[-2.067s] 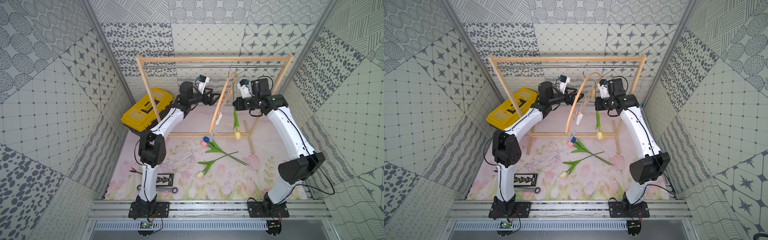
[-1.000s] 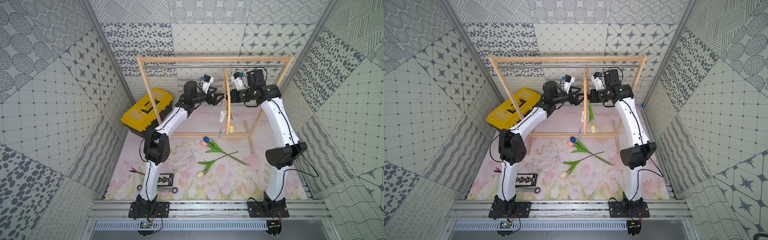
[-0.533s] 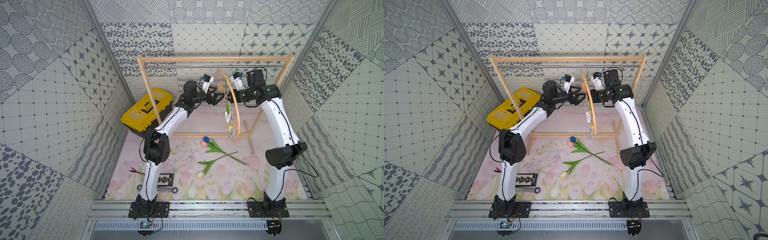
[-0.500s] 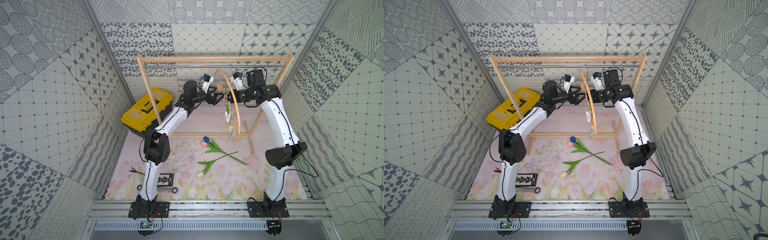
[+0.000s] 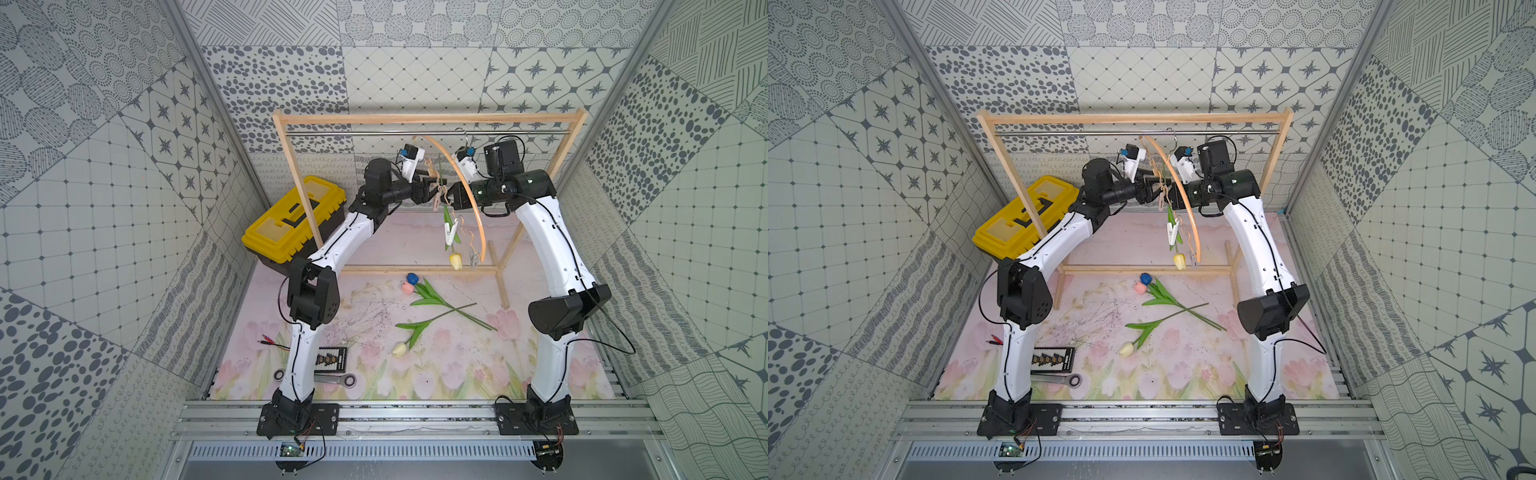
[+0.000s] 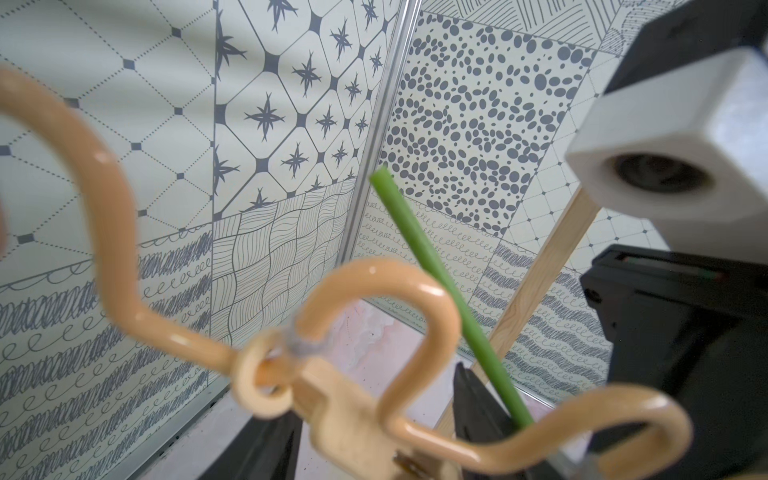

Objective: Dry the flowers on a clothes hanger
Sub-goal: Open the clamp at the hanger.

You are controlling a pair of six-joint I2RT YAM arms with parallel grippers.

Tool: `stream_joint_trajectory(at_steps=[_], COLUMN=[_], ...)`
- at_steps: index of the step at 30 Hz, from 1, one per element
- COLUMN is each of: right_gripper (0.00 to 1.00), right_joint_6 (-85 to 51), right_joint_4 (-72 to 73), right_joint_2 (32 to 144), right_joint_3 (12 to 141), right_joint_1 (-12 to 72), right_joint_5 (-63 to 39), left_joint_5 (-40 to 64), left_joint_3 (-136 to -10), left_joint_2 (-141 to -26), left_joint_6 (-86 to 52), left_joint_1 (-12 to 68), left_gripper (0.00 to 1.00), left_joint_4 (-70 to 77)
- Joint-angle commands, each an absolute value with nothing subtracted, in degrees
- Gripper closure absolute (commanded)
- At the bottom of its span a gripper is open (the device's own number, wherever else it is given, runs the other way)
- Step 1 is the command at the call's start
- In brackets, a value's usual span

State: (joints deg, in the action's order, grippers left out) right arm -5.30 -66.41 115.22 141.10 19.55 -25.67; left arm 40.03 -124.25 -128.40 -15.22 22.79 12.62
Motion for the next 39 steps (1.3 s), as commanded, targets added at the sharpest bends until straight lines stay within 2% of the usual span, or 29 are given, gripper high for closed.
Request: stream_joint_trajectory(at_steps=[1,5,9,10,11,12,18,22,27,31,34,39], right_gripper=[1.00,1.00,1.00,1.00,1.00,1.00,1.00,1.00,1.00,1.00,1.00,1.00], right_joint_6=[-4.3,-4.4,-4.3,-4.3,-4.3,-4.3,-4.1,-4.1,-3.9,-3.8,-3.7,-3.6], right_joint_4=[-66.1,-66.1,-66.0,-66.0,-66.0,-66.0,-66.2,-66.0,-66.2,-66.1,-66.1,-66.1], right_joint_2=[114.0,113.7,113.3,113.2,113.0,113.1,113.0,113.0,112.9,112.9,112.9,112.8], right_joint_3=[141.4,141.2,140.5,140.5,140.4,140.4,140.4,140.4,140.3,140.1,140.1,140.1], right_joint_1=[20.0,20.0,20.1,20.1,20.1,20.1,20.1,20.2,20.5,20.5,20.5,20.5], right_joint_5=[-26.5,-26.0,-25.9,-26.0,-26.0,-25.9,-26.1,-26.9,-27.2,-27.6,-27.8,-28.3], left_joint_5=[39.6,39.0,38.3,38.5,38.7,38.7,39.3,40.0,41.3,42.1,43.6,47.6], left_joint_3=[-124.9,-122.3,-120.7,-120.8,-121.0,-121.1,-123.5,-125.2,-127.3,-126.7,-125.6,-123.2], left_joint_2=[-128.4,-127.0,-126.0,-126.1,-126.2,-126.2,-127.6,-128.6,-129.9,-129.6,-129.1,-128.0], left_joint_6=[-15.9,-15.5,-15.1,-15.1,-15.2,-15.4,-17.5,-18.7,-20.7,-21.7,-23.6,-25.7], left_joint_1=[22.6,22.6,22.5,22.6,22.6,22.5,22.3,21.7,21.3,21.0,20.1,18.2], left_gripper=[0.51,0.64,0.66,0.64,0.58,0.47,0.19,0.19,0.31,0.32,0.28,0.13], left_joint_4=[16.3,17.7,18.1,18.0,18.0,18.0,18.1,18.2,19.0,20.1,21.1,21.5])
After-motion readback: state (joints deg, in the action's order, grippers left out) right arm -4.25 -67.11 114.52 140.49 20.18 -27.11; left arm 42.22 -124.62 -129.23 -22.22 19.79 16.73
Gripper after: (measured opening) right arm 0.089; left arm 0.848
